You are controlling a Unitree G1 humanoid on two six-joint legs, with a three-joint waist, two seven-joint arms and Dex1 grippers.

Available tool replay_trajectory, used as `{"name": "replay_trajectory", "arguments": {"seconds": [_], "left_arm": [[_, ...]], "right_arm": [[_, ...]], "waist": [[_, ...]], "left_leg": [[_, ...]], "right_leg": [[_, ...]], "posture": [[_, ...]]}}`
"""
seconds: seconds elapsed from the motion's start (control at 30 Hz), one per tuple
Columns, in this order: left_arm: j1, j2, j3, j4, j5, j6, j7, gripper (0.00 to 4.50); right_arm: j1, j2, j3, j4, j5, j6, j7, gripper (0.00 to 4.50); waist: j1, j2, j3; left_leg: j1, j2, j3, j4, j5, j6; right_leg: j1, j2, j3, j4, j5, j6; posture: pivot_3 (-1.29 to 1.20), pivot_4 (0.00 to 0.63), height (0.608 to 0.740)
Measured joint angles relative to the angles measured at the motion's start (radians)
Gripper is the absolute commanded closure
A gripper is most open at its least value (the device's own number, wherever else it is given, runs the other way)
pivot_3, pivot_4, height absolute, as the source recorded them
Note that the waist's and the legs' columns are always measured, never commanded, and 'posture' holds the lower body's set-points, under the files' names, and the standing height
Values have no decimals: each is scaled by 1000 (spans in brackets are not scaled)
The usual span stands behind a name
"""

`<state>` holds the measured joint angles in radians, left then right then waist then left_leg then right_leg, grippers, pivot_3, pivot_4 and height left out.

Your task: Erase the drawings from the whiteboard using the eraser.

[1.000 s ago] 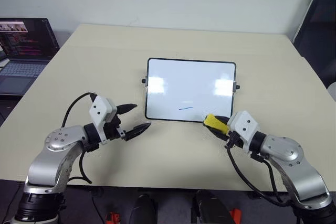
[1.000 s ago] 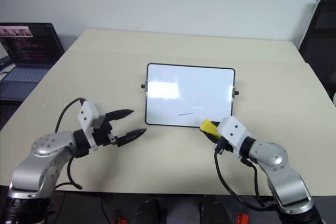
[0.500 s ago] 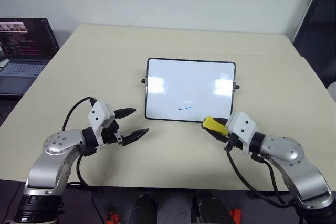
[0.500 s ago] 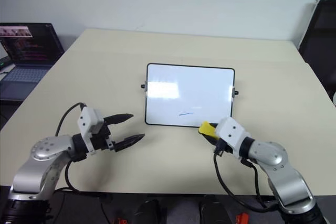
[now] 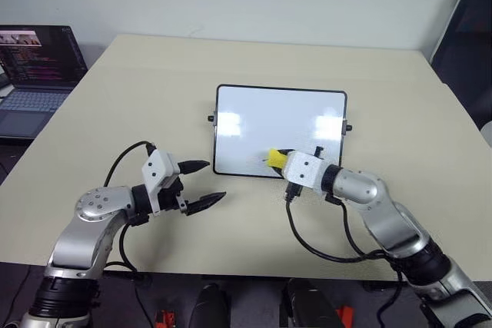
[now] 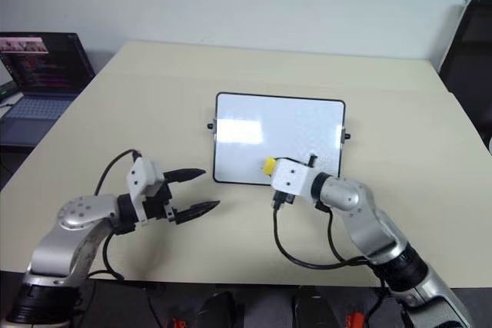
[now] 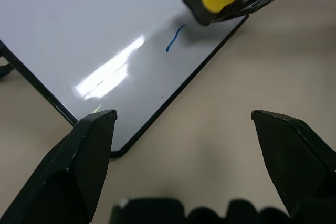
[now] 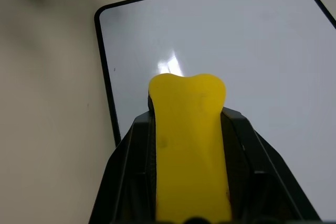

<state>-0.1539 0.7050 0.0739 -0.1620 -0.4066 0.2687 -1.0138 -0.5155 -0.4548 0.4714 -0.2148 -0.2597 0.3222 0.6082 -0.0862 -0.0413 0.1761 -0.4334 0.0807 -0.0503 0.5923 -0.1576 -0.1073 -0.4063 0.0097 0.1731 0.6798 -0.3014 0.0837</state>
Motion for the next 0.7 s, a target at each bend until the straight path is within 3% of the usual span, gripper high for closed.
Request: {"name": "replay_trajectory", "arguments": {"seconds": [0.3, 0.57, 0.7], "left_arm": [[-23, 0, -6, 25, 9, -18, -23, 0], [-26, -11, -15, 49, 15, -37, -25, 0], [-32, -15, -29, 50, 16, -37, -24, 0]], "right_arm": [[-96, 67, 66, 172, -76, -49, 37, 3200], [-53, 0, 46, 125, -121, 0, 69, 3200], [-3, -87, 0, 52, -130, 29, 84, 3200]], "waist": [[3, 0, 0], [5, 0, 0], [10, 0, 0]], "left_leg": [[0, 0, -1, -1, 0, 0], [0, 0, -1, 0, 0, 0], [0, 0, -1, 2, 0, 0]], "right_leg": [[0, 0, -1, 0, 1, 2], [1, 0, -1, 1, 1, 1], [2, 0, -1, 1, 0, 1]], "posture": [[0, 150, 740], [0, 150, 740], [0, 150, 740]]}}
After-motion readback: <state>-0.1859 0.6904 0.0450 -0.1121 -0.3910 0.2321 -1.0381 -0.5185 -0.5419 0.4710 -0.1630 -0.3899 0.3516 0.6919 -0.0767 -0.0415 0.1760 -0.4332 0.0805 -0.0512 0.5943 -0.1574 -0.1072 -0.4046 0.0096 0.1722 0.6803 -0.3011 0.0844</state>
